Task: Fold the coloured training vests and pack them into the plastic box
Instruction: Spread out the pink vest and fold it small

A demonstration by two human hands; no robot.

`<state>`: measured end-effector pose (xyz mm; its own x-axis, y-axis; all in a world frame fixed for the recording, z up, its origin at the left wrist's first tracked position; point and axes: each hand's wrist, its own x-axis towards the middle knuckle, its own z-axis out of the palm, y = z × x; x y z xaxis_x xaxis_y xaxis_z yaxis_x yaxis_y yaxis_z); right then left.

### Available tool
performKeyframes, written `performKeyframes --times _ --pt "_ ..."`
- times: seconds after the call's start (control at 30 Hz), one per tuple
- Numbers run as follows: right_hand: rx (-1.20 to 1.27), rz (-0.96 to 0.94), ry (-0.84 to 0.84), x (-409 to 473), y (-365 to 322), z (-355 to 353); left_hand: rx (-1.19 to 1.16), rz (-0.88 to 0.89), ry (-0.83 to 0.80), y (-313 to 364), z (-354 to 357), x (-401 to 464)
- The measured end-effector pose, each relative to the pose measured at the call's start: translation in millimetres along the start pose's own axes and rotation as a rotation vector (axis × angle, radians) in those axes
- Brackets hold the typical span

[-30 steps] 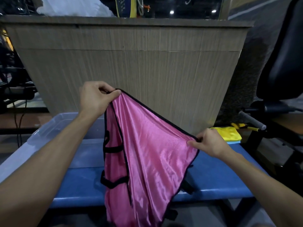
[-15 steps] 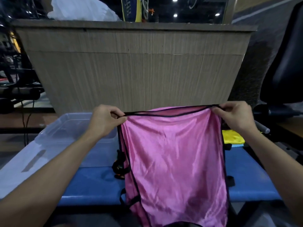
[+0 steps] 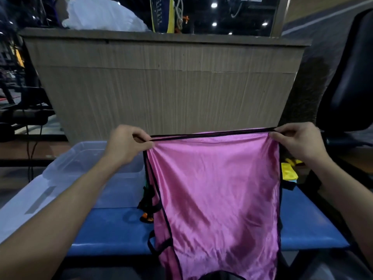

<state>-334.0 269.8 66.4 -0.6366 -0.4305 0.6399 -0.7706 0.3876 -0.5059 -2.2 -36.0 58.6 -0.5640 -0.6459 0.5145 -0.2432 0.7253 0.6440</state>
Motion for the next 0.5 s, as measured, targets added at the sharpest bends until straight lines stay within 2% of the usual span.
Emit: performKeyframes --times 0.07,0.1,0.17,0.3,0.5 --pt "-0.005 0.008 -0.043 1 -2 -1 0.252 0.122 0.096 0 2 5" --pt "0.005 0.008 -0.076 1 -3 -1 0.304 0.168 0.115 -1 3 7" --pt "0.039 0.001 -0.157 0 -7 -4 0.306 0.194 0.115 -2 -1 11" --pt "0.088 0.028 -0.301 -3 -4 -10 0.222 0.124 0.086 -3 -14 20" --pt "0.068 -0.005 -0.384 -1 0 -5 0.224 0.101 0.047 -3 -20 31"
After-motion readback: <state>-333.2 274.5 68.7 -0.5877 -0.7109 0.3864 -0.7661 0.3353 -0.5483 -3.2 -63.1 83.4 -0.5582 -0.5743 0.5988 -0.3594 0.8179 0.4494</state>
